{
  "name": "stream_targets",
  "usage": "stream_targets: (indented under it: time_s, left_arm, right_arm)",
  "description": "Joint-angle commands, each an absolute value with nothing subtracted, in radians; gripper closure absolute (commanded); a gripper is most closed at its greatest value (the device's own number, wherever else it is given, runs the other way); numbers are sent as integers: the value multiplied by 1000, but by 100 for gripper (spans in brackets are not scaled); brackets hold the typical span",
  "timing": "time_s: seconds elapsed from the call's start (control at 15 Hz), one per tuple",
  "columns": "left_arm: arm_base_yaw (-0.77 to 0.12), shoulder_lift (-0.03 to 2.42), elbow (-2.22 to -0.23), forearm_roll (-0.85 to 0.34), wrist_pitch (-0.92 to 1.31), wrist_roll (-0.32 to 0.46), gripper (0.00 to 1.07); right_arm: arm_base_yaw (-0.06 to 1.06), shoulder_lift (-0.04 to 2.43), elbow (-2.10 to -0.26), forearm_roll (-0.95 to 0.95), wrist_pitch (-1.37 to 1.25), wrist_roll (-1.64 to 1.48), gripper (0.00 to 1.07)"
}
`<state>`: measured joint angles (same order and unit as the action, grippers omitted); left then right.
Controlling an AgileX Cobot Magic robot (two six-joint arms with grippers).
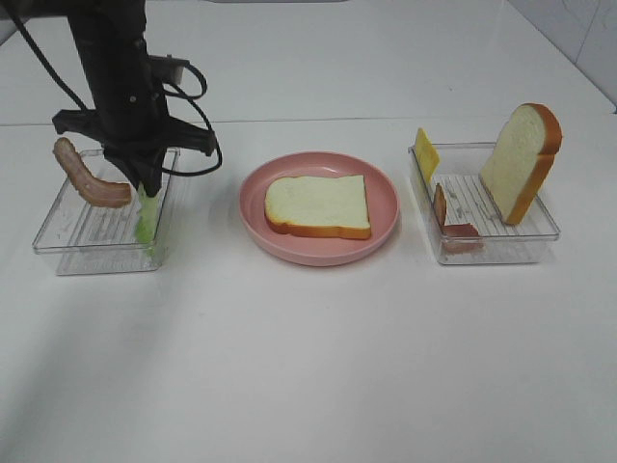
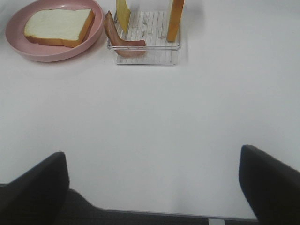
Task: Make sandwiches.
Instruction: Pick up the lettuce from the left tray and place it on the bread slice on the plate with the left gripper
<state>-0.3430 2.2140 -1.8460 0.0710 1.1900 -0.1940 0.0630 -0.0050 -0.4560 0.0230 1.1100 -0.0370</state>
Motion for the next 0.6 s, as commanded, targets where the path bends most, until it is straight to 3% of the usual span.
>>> stream_targets:
  time_s: [0.07, 0.27, 0.47, 0.6]
  left_arm:
    - [-351, 2138, -1843, 58, 1203, -216, 107]
    - [-400, 2043, -1843, -19, 1161, -214, 107]
    - [-456, 2054, -1898, -206, 1049, -98, 107]
    - [-462, 2109, -1940, -374, 1001, 36, 107]
  right_arm:
    - [58, -33, -454, 29, 1104, -42, 11]
    - [58, -33, -454, 29, 1104, -42, 11]
    - [58, -33, -454, 29, 1104, -42, 11]
    - [58, -33, -454, 29, 1104, -42, 11]
